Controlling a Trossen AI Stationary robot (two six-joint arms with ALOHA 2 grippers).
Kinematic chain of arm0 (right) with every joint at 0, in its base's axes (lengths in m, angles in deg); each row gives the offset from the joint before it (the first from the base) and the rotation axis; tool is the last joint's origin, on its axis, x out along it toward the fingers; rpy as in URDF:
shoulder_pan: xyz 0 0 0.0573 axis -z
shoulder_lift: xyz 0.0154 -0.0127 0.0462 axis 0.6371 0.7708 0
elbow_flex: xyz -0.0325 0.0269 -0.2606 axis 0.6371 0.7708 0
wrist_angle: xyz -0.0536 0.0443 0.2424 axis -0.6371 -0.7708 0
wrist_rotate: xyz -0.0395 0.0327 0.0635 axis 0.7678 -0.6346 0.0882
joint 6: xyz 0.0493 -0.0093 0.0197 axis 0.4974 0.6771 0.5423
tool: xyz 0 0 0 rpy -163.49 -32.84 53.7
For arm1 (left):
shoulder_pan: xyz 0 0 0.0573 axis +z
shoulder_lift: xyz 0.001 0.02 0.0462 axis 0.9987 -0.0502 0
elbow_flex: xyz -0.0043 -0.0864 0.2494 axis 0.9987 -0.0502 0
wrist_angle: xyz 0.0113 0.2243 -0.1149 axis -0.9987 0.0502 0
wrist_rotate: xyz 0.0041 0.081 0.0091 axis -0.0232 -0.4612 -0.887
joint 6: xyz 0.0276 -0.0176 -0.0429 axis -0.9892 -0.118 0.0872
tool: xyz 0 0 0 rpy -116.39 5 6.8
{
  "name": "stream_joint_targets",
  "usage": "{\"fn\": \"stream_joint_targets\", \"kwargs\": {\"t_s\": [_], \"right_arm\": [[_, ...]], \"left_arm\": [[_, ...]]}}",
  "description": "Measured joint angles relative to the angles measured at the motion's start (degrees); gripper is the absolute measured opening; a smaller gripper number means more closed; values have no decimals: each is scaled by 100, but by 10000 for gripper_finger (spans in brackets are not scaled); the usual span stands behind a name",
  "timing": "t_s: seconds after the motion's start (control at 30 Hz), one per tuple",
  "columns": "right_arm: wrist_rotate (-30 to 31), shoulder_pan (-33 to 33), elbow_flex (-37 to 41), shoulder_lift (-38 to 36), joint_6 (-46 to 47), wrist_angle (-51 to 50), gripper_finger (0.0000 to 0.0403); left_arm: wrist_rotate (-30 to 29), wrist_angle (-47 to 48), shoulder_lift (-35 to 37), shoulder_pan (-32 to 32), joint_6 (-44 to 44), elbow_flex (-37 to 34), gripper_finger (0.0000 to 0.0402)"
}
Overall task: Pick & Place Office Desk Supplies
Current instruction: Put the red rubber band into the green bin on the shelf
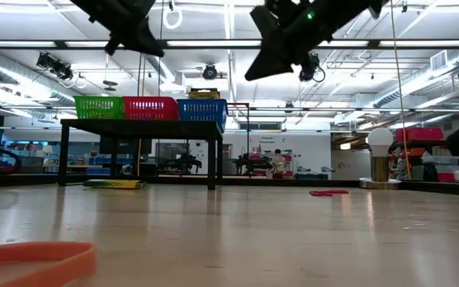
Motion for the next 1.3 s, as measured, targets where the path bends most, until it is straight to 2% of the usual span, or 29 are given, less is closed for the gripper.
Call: {"fn": "stream_joint_targets", "kwargs": {"t_s": [0.17, 0.33, 0.57, 0.8, 0.97, 1.3], "right_arm": [[-466, 163, 660, -242, 404, 621, 4], [-731, 173, 1243, -629, 795, 1010, 4], [-816, 173, 1367, -1252, 979, -42, 4], [-1713, 148, 1365, -1603, 1221, -1290, 4], [-2199, -147, 1365, -1607, 1649, -1784, 5], [-2171, -947, 1329, -1603, 2533, -2684, 5]], "left_arm": [[-186, -1213, -26, -784, -98, -629, 10], [86, -1256, -330, -880, 700, -775, 11], [281, -1413, -1071, -1446, 50, -773, 6], [668, -2401, -2218, -2023, -72, -772, 7], [821, -2969, -2964, -2112, 35, -773, 7], [1186, -3945, -3850, -2180, 212, -771, 6]]}}
